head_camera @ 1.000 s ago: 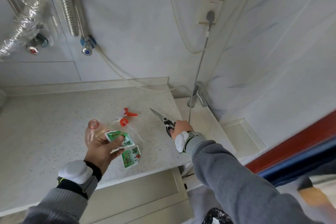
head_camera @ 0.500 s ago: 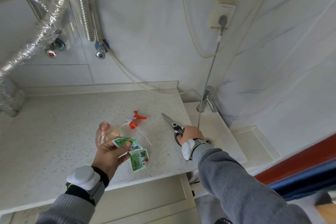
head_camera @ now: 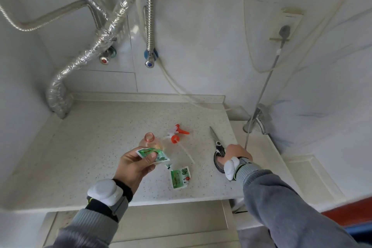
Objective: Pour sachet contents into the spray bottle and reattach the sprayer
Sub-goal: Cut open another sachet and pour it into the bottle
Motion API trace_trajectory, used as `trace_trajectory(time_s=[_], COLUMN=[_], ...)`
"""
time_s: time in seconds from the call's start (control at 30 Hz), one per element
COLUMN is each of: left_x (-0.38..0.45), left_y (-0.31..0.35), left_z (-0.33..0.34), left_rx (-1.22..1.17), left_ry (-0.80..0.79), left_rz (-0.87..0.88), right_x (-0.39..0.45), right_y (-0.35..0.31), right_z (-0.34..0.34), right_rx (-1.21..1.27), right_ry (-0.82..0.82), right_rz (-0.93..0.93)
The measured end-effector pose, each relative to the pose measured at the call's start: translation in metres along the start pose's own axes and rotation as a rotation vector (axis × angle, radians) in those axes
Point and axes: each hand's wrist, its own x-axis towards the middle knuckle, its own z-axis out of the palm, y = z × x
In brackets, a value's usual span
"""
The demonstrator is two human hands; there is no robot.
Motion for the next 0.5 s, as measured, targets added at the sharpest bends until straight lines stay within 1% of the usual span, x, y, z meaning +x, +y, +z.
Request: trace_trajectory(time_s=[0.07, 0.2, 0.3, 0.4, 0.43, 0.5], left_x=[-0.005, -0.011, -0.018, -0.023, -0.024, -0.025], left_y=[0.008, 0.019, 0.028, 0.031, 0.031, 0.034], left_z=[-0.017, -0.039, -0.058, -0.073, -0.077, -0.084], left_rx=[-0.017, -0.029, -0.044, -0.073, -0.082, -0.081], left_ry=[0.013, 0.035, 0.074, 0.127, 0.139, 0.157], left_rz=[0.031, 0.046, 0.056, 0.061, 0.065, 0.068], right_x=[-0.005, -0.020, -0.044, -0.084, -0.096, -0.114], right_y=[-0.014, -0.046, -0.093, -0.141, -0.152, -0.173], right_z=[-0.011, -0.036, -0.044, -0.035, -0.029, -0.015], right_rx=[-0.055, -0.127, -0.118, -0.089, -0.094, -0.129], right_ry=[0.031, 0.185, 0.291, 0.378, 0.384, 0.342], right_rz=[-0.041, -0.193, -0.428, -0.739, -0.837, -0.990])
